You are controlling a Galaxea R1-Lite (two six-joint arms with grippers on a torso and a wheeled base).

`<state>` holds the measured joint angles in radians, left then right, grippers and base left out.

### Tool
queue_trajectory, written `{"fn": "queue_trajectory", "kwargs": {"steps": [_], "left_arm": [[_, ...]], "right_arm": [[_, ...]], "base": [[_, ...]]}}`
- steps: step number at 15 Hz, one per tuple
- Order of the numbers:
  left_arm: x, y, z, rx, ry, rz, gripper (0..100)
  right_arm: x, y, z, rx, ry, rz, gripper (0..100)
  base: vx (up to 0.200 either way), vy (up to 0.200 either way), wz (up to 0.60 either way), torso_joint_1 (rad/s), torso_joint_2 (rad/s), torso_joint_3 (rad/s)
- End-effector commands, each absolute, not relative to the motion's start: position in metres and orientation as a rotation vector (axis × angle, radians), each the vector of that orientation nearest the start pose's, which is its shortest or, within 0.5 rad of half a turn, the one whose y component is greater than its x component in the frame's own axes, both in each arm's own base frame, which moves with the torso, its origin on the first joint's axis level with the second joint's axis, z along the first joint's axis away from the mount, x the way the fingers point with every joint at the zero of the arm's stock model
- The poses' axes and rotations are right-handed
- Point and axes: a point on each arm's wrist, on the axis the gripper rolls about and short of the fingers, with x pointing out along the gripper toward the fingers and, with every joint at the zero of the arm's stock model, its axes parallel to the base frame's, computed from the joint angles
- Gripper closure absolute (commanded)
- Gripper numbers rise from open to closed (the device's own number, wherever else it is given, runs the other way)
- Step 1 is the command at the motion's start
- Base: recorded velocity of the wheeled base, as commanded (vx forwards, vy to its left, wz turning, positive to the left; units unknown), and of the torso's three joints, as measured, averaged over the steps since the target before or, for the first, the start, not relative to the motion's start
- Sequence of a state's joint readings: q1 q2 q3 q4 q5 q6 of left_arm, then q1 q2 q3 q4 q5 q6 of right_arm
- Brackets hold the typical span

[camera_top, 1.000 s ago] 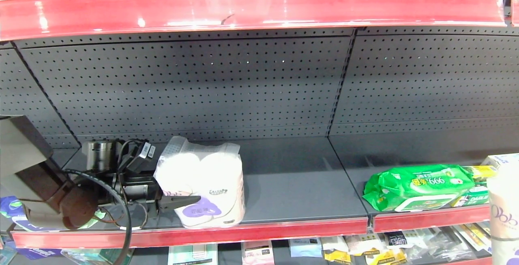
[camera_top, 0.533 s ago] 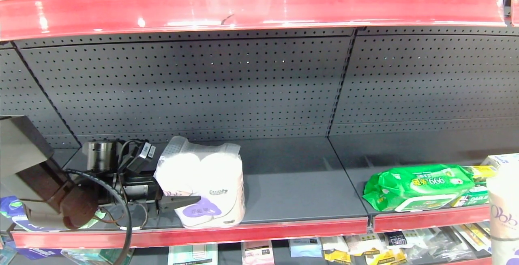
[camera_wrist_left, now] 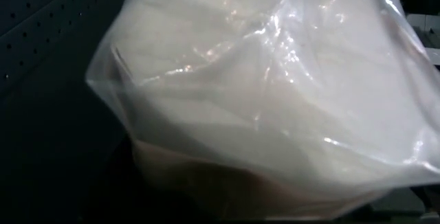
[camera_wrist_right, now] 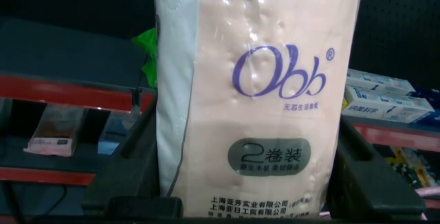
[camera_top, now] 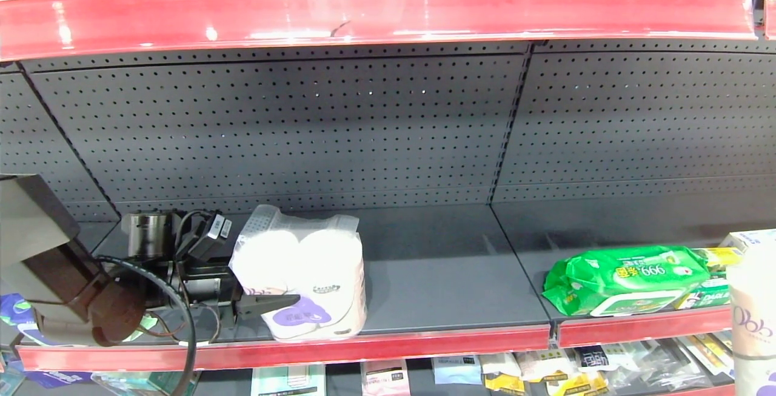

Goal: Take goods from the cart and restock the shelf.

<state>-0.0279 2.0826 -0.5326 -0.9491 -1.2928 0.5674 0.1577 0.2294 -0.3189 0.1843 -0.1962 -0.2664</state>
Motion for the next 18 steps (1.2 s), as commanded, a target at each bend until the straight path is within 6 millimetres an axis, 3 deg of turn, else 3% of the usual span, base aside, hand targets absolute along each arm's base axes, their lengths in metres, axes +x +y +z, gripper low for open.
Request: {"fn": "queue_trajectory", "kwargs": {"steps": [1,15,16,18], "left_arm": [[0.2964,-0.0298,0.0391,0.092,0.143,-1.363,100],[0.2964,-0.0293,0.0389,0.082,0.158,-1.353,100],[0.2957,-0.0293,0.038,0.081,0.16,-1.353,0],[0.2961,-0.0293,0.0382,0.076,0.163,-1.352,0]], "right_arm": [[-0.0222,-0.008,0.1494,-0.283,0.098,-0.026,100],[-0.0221,-0.008,0.1489,-0.284,0.101,-0.025,100],[-0.0221,-0.0079,0.1489,-0.284,0.101,-0.027,100],[-0.0223,-0.008,0.1488,-0.284,0.1,-0.027,100]], "base": [[0.0,0.0,0.0,0.0,0.0,0.0],[0.0,0.0,0.0,0.0,0.0,0.0],[0.0,0.0,0.0,0.0,0.0,0.0],[0.0,0.0,0.0,0.0,0.0,0.0]]}}
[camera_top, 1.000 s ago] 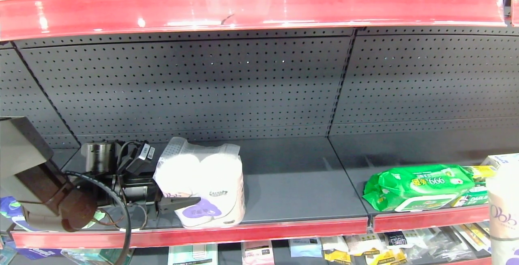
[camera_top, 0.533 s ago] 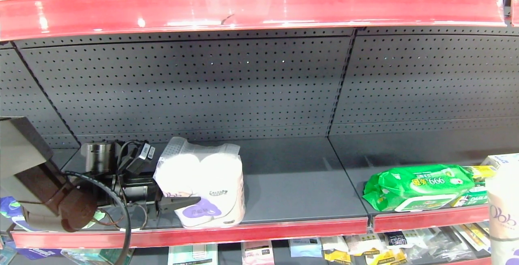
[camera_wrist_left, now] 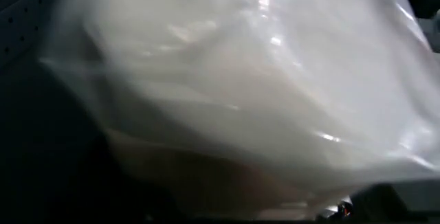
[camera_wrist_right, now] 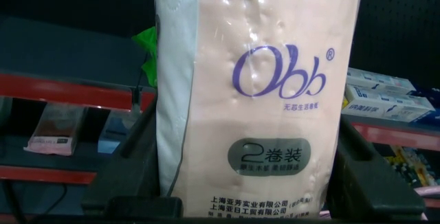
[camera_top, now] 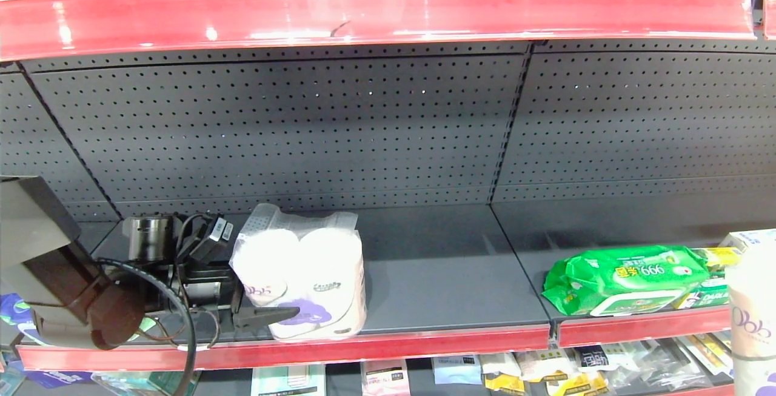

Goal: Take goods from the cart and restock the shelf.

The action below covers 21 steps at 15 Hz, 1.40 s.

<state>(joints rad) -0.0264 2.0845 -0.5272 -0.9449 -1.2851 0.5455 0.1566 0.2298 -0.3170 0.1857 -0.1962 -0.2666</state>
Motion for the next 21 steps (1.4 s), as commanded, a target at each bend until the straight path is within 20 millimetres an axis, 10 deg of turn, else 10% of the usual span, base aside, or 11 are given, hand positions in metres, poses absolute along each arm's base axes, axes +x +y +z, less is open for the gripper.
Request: {"fn": "queue_trajectory", "kwargs": {"steps": [1,21], "left_arm": [[0.296,-0.029,0.038,0.071,0.168,-1.35,0],[0.286,-0.001,0.125,0.1,0.027,-1.205,0]], "right_arm": [[-0.022,-0.008,0.148,-0.284,0.103,-0.027,100],[-0.021,-0.008,0.14,-0.288,0.12,-0.018,100]], "base": [[0.0,0.0,0.0,0.0,0.0,0.0],[0.0,0.0,0.0,0.0,0.0,0.0]]}}
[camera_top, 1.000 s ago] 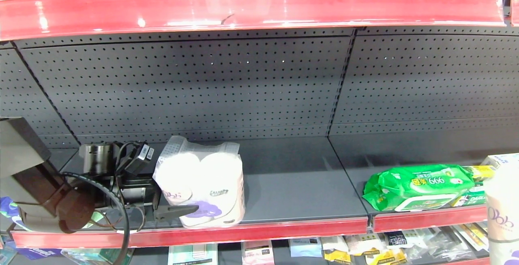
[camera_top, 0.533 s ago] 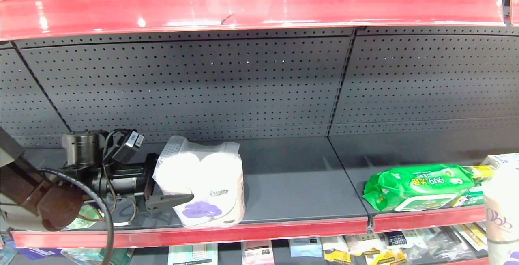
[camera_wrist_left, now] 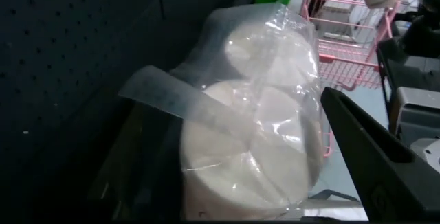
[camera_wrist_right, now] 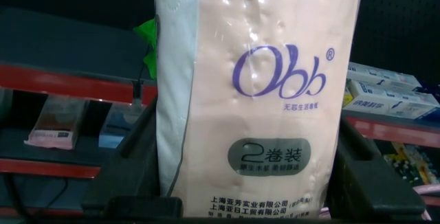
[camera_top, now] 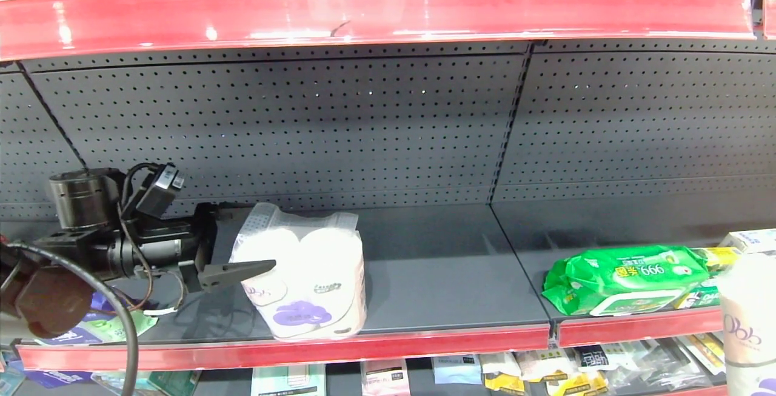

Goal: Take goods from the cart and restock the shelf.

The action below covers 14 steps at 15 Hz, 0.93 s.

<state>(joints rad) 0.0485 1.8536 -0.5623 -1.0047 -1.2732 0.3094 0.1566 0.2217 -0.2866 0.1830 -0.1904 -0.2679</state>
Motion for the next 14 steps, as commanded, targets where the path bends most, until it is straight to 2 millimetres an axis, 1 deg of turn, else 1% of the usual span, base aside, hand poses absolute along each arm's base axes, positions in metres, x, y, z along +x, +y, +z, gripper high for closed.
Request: {"fn": "queue_trajectory", "kwargs": {"steps": [1,2,3,4,6,9,11,12,13,14], "left_arm": [[0.283,0.003,0.13,0.089,0.024,-1.181,0],[0.279,0.005,0.137,0.078,0.019,-1.172,0],[0.271,0.004,0.146,0.052,0.023,-1.166,0],[0.267,0.004,0.15,0.045,0.026,-1.152,0],[0.265,0.005,0.149,0.046,0.041,-1.065,0],[0.262,0.011,0.145,0.083,0.029,-0.849,0],[0.257,0.014,0.142,0.087,0.006,-0.604,0],[0.257,0.014,0.143,0.082,0.001,-0.573,0],[0.26,0.013,0.151,-0.019,-0.039,-0.281,0],[0.257,0.011,0.156,-0.078,-0.06,-0.165,0]], "right_arm": [[-0.021,-0.008,0.137,-0.29,0.129,-0.014,100],[-0.021,-0.008,0.136,-0.29,0.129,-0.012,100],[-0.021,-0.008,0.133,-0.29,0.131,-0.01,100],[-0.022,-0.008,0.13,-0.29,0.13,-0.01,100],[-0.023,-0.008,0.128,-0.29,0.127,-0.008,100],[-0.023,-0.008,0.129,-0.289,0.122,-0.005,100],[-0.023,-0.008,0.132,-0.289,0.11,-0.002,100],[-0.023,-0.008,0.132,-0.289,0.109,-0.001,100],[-0.024,-0.009,0.136,-0.285,0.092,0.011,100],[-0.025,-0.009,0.14,-0.285,0.08,0.017,100]], "base": [[0.0,0.0,0.0,0.0,0.0,0.0],[0.0,0.0,0.0,0.0,0.0,0.0],[0.0,0.0,0.0,0.0,0.0,0.0],[0.0,0.0,0.0,0.0,0.0,0.0],[0.0,0.0,0.0,0.0,0.0,0.0],[0.0,0.0,0.0,0.0,0.0,0.0],[0.0,0.0,0.0,0.0,0.0,0.0],[0.0,0.0,0.0,0.0,0.0,0.0],[0.0,0.0,0.0,0.0,0.0,0.0],[0.0,0.0,0.0,0.0,0.0,0.0]]}}
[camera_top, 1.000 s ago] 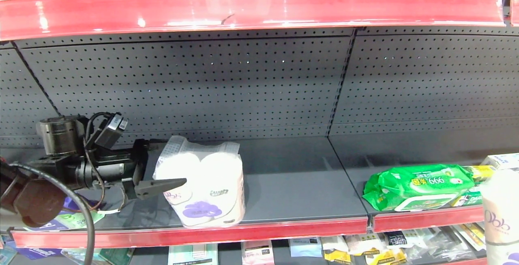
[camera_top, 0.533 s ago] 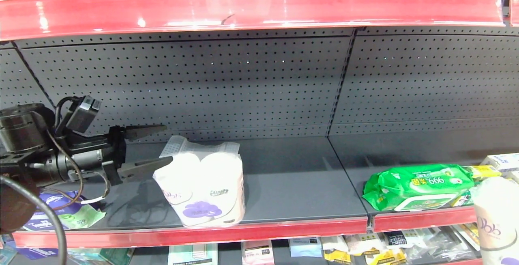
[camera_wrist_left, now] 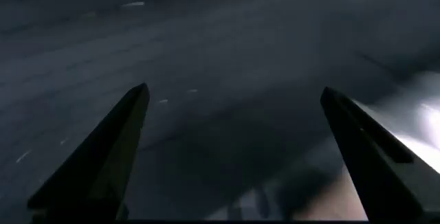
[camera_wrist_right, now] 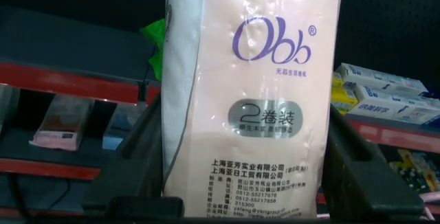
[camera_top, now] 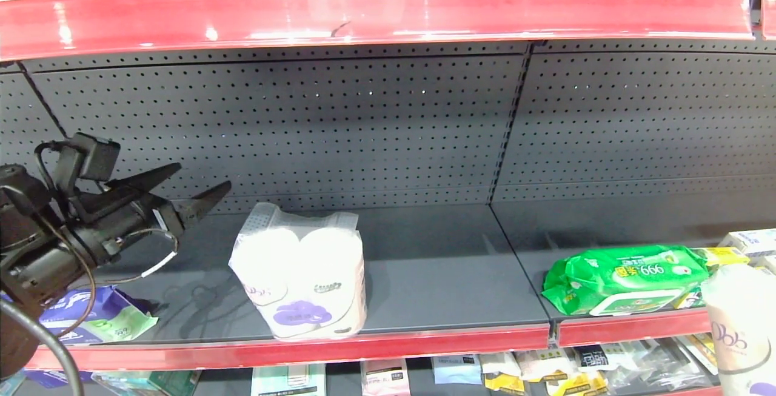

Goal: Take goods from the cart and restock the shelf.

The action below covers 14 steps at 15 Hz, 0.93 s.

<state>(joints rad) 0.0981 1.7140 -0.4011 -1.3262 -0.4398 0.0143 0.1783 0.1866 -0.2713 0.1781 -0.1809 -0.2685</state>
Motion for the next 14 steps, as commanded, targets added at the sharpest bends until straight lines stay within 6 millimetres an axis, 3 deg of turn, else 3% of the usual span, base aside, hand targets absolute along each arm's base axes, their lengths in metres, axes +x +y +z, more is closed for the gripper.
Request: {"fn": "queue_trajectory", "kwargs": {"steps": [1,7,10,11,12,14], "left_arm": [[0.242,0.01,0.16,-0.107,-0.063,-0.144,0],[0.126,0.0,0.148,-0.122,0.08,-0.245,0],[0.076,-0.004,0.146,-0.095,0.142,-0.288,0],[0.05,-0.007,0.147,-0.077,0.16,-0.33,0],[0.039,-0.008,0.147,-0.075,0.167,-0.347,0],[-0.008,-0.007,0.144,-0.048,0.191,-0.449,0]], "right_arm": [[-0.025,-0.009,0.146,-0.282,0.068,0.026,100],[-0.016,-0.009,0.18,-0.279,0.043,0.156,100],[-0.002,-0.003,0.187,-0.278,0.056,0.259,100],[0.006,0.0,0.19,-0.281,0.073,0.27,100],[0.009,0.001,0.19,-0.284,0.078,0.266,100],[0.021,0.005,0.192,-0.247,0.122,0.27,100]], "base": [[0.0,0.0,0.0,0.0,0.0,0.0],[0.0,0.0,0.0,0.0,0.0,0.0],[0.0,0.0,0.0,0.0,0.0,0.0],[0.0,0.0,0.0,0.0,0.0,0.0],[0.0,0.0,0.0,0.0,0.0,0.0],[0.0,0.0,0.0,0.0,0.0,0.0]]}}
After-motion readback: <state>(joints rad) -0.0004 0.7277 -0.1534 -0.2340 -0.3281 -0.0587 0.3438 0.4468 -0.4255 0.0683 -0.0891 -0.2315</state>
